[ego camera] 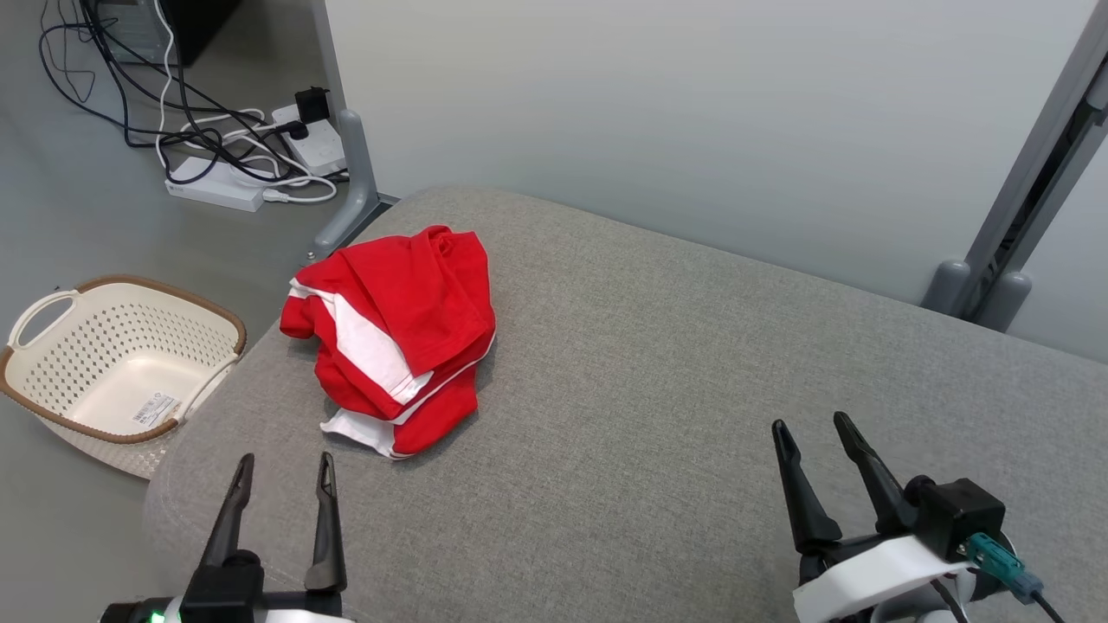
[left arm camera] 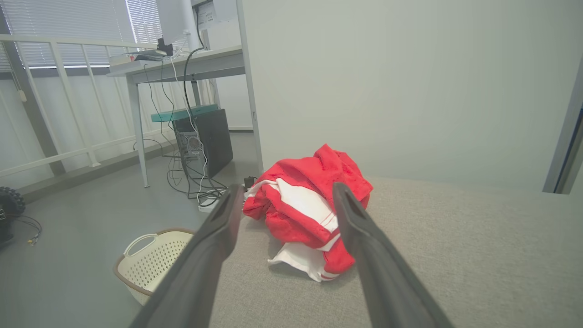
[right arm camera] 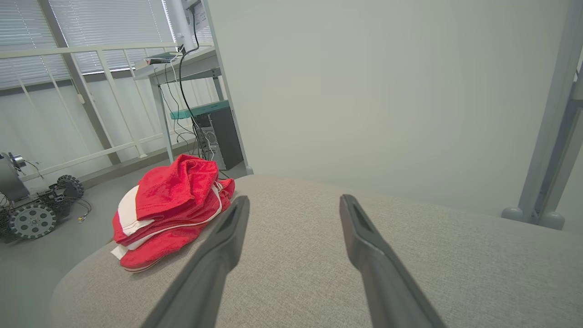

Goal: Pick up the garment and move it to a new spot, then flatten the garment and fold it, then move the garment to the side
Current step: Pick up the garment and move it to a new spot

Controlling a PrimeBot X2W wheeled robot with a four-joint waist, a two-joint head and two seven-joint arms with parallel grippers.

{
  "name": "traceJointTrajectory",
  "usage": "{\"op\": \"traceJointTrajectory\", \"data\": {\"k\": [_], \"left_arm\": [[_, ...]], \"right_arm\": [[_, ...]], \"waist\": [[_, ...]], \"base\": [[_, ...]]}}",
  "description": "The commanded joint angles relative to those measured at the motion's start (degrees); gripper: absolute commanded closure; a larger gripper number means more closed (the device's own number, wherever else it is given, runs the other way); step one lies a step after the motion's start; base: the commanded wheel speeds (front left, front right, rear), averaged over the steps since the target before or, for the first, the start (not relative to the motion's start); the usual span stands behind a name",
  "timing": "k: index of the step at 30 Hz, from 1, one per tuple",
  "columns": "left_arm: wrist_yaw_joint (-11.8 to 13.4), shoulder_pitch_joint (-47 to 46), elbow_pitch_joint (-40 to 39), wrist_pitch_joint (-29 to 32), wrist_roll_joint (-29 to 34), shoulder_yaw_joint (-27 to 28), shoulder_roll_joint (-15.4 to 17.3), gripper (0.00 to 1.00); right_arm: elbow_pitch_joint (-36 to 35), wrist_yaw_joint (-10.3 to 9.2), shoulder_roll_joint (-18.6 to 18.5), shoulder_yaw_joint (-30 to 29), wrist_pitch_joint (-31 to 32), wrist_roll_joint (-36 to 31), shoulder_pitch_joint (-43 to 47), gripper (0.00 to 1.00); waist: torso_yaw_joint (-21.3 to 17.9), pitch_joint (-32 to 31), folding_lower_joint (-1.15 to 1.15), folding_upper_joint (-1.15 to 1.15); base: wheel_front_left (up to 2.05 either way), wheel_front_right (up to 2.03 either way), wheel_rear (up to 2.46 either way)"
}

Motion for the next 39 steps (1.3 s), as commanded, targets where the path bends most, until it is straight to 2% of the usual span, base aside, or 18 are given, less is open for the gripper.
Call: {"op": "traceJointTrajectory", "data": {"k": [1,4,10,13,17,20,23,35,39], "left_arm": [[-0.4,-1.0,-0.7,-0.2,-0.7,0.8,0.1,0.0],[-1.1,-2.1,-1.2,-0.2,-0.4,1.3,0.7,0.0],[-4.3,-7.5,-0.8,-0.2,-2.3,3.0,3.3,0.0],[-7.0,-11.9,2.0,2.3,-4.4,4.1,5.6,0.0],[-10.1,-18.5,5.3,8.5,-7.2,5.4,8.7,0.0],[-10.8,-23.3,8.7,9.8,-7.1,6.1,10.9,0.0],[-11.2,-27.1,13.8,10.2,-6.8,5.7,11.8,0.0],[-12.1,-40.9,35.8,11.6,-8.3,3.7,10.2,0.0],[-12.5,-45.1,43.4,13.0,-10.3,4.8,9.7,0.0]], "right_arm": [[-0.1,0.08,-0.4,-0.7,-0.1,-0.4,0.7,0.0],[-0.3,0.08,-0.4,-2.1,-0.1,-1.6,1.7,0.0],[-1.9,0.08,-0.5,-3.6,-0.1,-4.7,1.7,0.0],[-2.1,0.07,-0.4,-4.1,-0.1,-6.5,0.7,0.0],[-2.3,0.05,-0.5,-4.5,-0.1,-8.1,-0.7,0.0],[-2.5,0.06,-0.4,-4.6,0.0,-8.8,-1.7,0.0],[-2.5,0.05,-0.5,-4.5,0.0,-9.1,-2.5,0.0],[-3.3,0.05,-0.4,-4.3,0.4,-10.4,-4.8,0.0],[-3.5,0.05,-0.4,-4.0,0.7,-11.0,-5.2,0.0]], "waist": [[-0.1,0.0,0.0,0.0],[-0.1,0.1,0.0,0.0],[-1.5,3.8,0.0,0.0],[-2.8,6.4,0.0,0.0],[-4.6,9.2,0.0,0.0],[-6.0,10.9,0.0,0.0],[-7.4,12.2,0.0,0.0],[-11.3,16.3,0.0,0.0],[-12.5,17.3,0.0,0.0]], "base": [[0.0,0.0,0.0],[0.0,0.0,0.0],[0.0,0.0,0.0],[0.0,0.0,0.0],[0.0,0.0,0.0],[0.0,0.0,0.0],[0.0,0.0,0.0],[0.0,0.0,0.0],[0.0,0.0,0.0]]}}
